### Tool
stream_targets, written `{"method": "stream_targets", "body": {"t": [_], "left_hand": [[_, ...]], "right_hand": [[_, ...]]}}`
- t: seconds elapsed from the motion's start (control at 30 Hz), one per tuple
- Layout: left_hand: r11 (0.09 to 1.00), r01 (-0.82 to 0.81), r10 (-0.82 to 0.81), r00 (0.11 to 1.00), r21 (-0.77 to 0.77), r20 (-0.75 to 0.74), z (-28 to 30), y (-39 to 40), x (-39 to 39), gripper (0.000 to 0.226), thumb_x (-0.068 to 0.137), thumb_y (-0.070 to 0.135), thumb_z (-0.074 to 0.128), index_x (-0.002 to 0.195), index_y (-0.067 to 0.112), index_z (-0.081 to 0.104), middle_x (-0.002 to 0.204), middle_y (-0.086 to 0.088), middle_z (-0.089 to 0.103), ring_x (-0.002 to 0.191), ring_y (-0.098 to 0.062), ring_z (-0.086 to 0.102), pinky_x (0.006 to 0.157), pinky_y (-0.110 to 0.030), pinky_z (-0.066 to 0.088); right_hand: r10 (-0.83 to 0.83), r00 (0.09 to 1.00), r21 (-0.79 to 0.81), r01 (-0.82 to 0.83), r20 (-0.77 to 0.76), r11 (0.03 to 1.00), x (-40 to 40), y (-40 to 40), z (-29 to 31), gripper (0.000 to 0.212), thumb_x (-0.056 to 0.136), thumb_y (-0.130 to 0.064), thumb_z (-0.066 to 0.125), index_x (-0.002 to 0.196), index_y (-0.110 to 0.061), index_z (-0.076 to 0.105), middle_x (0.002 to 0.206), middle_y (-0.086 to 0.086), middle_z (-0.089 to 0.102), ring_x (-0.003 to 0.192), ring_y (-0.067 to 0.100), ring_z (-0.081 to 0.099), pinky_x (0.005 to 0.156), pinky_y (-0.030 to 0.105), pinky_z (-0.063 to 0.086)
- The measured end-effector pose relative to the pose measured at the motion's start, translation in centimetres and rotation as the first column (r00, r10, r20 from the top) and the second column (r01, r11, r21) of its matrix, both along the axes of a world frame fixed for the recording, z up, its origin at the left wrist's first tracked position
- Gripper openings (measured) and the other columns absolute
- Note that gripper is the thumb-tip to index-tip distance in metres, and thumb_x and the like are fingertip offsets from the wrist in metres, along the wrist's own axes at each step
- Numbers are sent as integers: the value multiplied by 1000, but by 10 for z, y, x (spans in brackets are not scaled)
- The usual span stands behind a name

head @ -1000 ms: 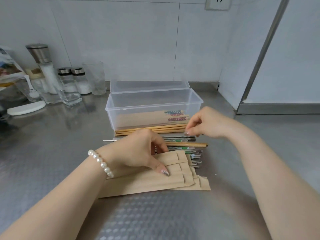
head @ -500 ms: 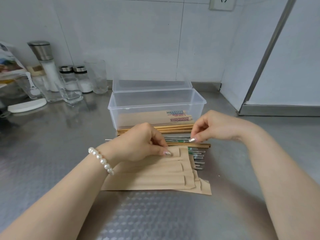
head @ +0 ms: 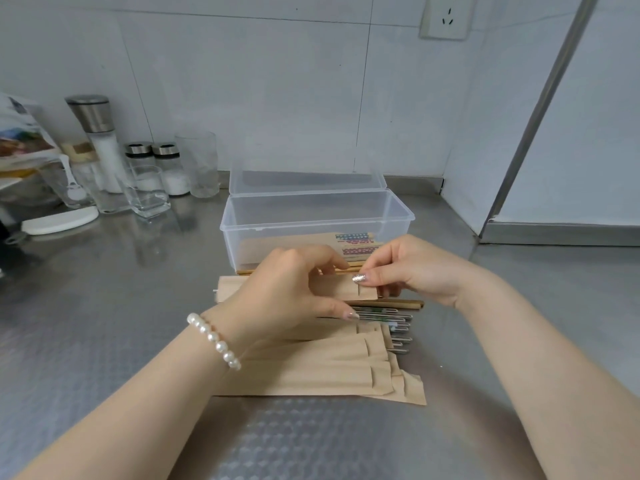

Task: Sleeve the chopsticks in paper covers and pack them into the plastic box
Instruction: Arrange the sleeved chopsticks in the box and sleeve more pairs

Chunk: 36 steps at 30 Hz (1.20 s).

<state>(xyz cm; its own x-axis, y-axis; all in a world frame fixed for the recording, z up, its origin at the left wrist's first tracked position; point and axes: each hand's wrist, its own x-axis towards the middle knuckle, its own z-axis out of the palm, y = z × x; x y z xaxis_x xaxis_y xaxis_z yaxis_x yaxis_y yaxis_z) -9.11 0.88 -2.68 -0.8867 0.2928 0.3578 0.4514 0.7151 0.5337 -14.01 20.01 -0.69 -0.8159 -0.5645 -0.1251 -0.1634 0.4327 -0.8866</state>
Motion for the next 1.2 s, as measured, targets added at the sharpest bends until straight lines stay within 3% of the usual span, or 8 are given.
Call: {"method": "stream_targets", "body": {"t": [0.13,0.3,0.47,0.63,0.73,0.83,0.97,1.2], "left_hand": [[1000,-3,5,994,20,-113,-1,5,2,40,61,25,83,98,17,70,85,14,59,82,0,52,74,-6,38],[998,-46,51,991,50,-121,-1,3,1,32,64,26,81,93,19,70,83,14,61,80,-8,57,74,-20,46],[997,-38,46,990,66,-130,-3,7,1,27,65,25,81,88,18,69,77,15,60,71,-9,56,71,-27,46],[992,-87,96,991,90,-97,-1,2,-1,24,66,28,80,87,21,69,68,22,56,62,2,51,63,-17,41],[986,-133,141,987,97,-72,-1,-2,-4,23,68,28,78,87,22,68,66,22,54,59,2,48,61,-17,38],[985,-147,152,987,87,-53,-3,-4,-5,21,69,29,77,87,22,67,65,22,53,58,1,47,60,-20,36],[985,-157,160,986,70,-40,-4,-6,-7,20,70,29,76,87,21,67,63,21,52,55,1,46,57,-14,34],[985,-168,169,985,29,-26,-10,-9,-12,23,69,31,77,88,22,67,73,19,55,60,2,46,59,-14,35]], "right_hand": [[18,999,-54,-16,29,998,1,0,1,23,79,-4,66,60,-16,70,54,0,62,49,8,49,49,16,38],[14,1000,-59,-14,-1,998,0,4,2,11,73,1,70,71,-9,72,61,3,68,54,8,55,61,25,40],[-31,999,-57,29,-38,998,1,-4,-4,15,75,-5,71,63,-12,64,50,-4,62,48,3,52,49,12,39],[-121,988,-46,117,-100,992,-2,11,7,11,74,-2,72,68,-9,66,50,-3,63,47,3,53,47,12,39],[-59,977,218,104,-203,970,-7,29,13,15,69,1,75,64,-11,69,49,-7,62,49,2,53,53,14,44],[17,983,526,83,-184,846,-12,37,6,18,67,-2,76,62,-18,69,46,-11,60,55,9,53,61,25,46],[9,976,600,126,-217,790,-15,32,-3,17,67,-7,75,62,-21,66,43,-13,53,52,6,48,57,23,41],[40,947,705,209,-319,678,-12,23,-5,15,65,-8,71,61,-18,60,60,-6,56,59,11,51,50,20,39]]}}
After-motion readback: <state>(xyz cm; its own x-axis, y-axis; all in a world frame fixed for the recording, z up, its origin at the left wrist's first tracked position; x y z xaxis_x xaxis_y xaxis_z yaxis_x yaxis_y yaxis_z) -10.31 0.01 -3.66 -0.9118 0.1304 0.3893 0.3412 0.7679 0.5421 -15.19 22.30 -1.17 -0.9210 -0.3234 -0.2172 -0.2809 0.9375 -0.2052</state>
